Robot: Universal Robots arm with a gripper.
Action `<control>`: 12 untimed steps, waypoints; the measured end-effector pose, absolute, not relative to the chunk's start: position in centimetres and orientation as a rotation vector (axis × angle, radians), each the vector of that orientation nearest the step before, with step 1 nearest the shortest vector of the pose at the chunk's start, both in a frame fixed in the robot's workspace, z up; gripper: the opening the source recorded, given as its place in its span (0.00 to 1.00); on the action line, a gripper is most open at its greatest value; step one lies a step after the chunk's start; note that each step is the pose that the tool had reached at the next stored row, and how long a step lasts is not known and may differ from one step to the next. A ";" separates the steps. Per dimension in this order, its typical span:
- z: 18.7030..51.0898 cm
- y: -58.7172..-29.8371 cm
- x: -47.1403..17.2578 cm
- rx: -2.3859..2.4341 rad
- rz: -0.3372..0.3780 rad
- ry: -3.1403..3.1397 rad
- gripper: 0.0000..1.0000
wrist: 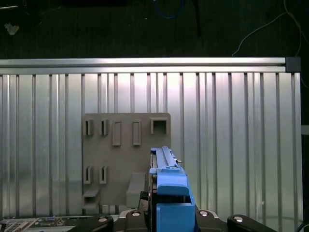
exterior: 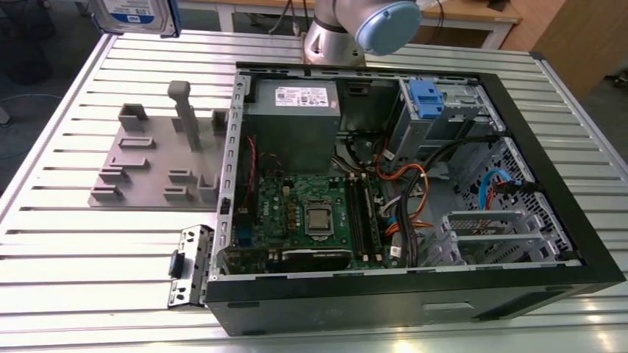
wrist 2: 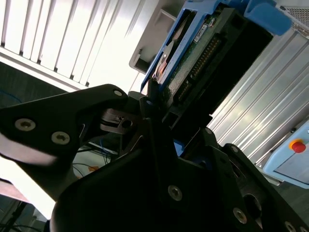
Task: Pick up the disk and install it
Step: 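Pick up the disk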
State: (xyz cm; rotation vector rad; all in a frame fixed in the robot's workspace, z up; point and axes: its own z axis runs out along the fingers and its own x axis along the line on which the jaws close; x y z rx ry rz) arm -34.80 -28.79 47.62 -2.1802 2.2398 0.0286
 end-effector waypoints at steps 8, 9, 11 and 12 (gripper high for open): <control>47.6 -28.9 -33.5 -2.180 0.029 2.240 0.36; 47.6 -28.9 -33.4 -2.180 0.029 2.240 0.36; 47.6 -28.9 -33.0 -2.180 0.029 2.240 0.36; 47.6 -28.9 -32.8 -2.180 0.029 2.240 0.36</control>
